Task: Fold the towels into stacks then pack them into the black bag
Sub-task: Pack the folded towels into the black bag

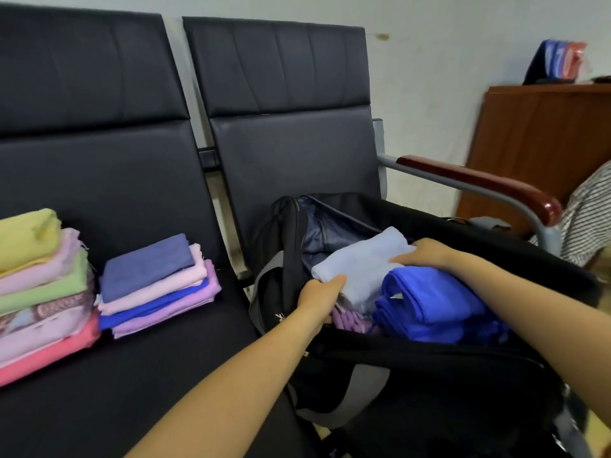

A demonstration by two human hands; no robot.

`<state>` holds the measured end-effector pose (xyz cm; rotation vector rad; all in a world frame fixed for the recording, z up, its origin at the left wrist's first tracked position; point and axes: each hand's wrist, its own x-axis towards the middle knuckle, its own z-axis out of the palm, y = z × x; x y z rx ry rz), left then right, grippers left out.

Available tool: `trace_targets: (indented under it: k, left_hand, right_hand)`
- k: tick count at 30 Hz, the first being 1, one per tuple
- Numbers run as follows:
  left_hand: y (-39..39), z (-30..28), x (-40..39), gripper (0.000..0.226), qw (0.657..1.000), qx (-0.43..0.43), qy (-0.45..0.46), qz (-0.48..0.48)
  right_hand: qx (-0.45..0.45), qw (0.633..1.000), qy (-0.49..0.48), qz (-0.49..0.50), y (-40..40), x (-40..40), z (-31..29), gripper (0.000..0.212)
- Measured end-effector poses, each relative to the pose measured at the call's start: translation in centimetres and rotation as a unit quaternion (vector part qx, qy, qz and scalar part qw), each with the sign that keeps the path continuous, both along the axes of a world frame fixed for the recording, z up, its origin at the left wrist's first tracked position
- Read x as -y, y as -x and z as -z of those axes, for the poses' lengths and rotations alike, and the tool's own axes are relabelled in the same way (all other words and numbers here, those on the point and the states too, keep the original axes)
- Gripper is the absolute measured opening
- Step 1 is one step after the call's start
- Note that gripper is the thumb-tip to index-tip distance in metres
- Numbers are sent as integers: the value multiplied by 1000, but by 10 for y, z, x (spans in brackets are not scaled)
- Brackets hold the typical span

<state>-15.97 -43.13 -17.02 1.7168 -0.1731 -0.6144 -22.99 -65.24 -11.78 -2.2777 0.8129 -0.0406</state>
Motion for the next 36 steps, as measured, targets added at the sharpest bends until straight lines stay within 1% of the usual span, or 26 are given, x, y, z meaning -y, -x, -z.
trace_targets:
  k: [2,3,5,6,7,9,10,11,13,16,18,19,21,22,24,28,30,31,34,36]
  left_hand:
    - [4,-8,-9,44,999,-32,14,27]
    - [6,-10,-12,42,999,-33,20,37]
    - [9,-10,-14,43,999,-2,15,46]
    - [10,-11,-13,44,999,20,4,44]
    - [10,-11,-12,44,998,40,-6,37]
    - [13,-17,-8,46,998,62,-22,19]
    - [14,-22,-8,48,997,72,-31,5]
    - [13,-26,-7,50,995,86,-41,-1]
    - [11,-38,-12,51,993,113,-37,-5]
    - [3,-60,-32,48,991,128,33,-15]
    - [-4,-71,-56,42,985,155,68,-32]
    - [-9,-75,-71,39,980,185,69,-36]
    - [-21,-80,-105,36,965,253,43,-51]
    - [-29,-80,-123,36,960,272,28,-65]
    - [-47,-75,-159,36,957,274,-13,-96]
    - [-89,-59,-225,42,949,227,-128,-177]
    - [-103,-51,-253,48,945,197,-164,-203]
    - [-108,-47,-266,49,945,183,-167,-212]
    - [-122,-39,-289,45,946,179,-153,-223]
    - [-130,-35,-294,48,944,185,-160,-220]
  right_hand:
    - [6,1000,-26,0,5,3,-2,37]
    - [10,999,-40,2,7,5,-1,39]
    - [10,999,-32,9,9,5,0,40]
    - [4,1000,0,10,8,3,-1,39]
    - [-6,998,57,8,7,0,-2,39]
    - [-14,978,207,1,5,-11,-11,38]
    - [1,964,265,2,5,-18,-18,36]
    - [25,954,300,8,5,-26,-24,32]
    - [84,946,312,26,4,-41,-37,26]
    - [176,946,272,14,-1,-66,-54,19]
    - [224,946,232,-8,-8,-85,-63,17]
    - [244,947,206,-19,-13,-96,-67,17]
    - [281,949,139,-41,-25,-121,-70,17]
    - [297,948,104,-52,-32,-136,-70,18]
    - [314,946,32,-71,-46,-168,-68,18]
    - [307,941,-102,-98,-82,-233,-56,13]
    - [281,942,-147,-107,-103,-260,-43,11]
    - [267,945,-156,-109,-113,-272,-35,13]
    - [223,960,-117,-125,-141,-298,-15,31]
    - [179,971,-95,-128,-158,-308,-7,53]
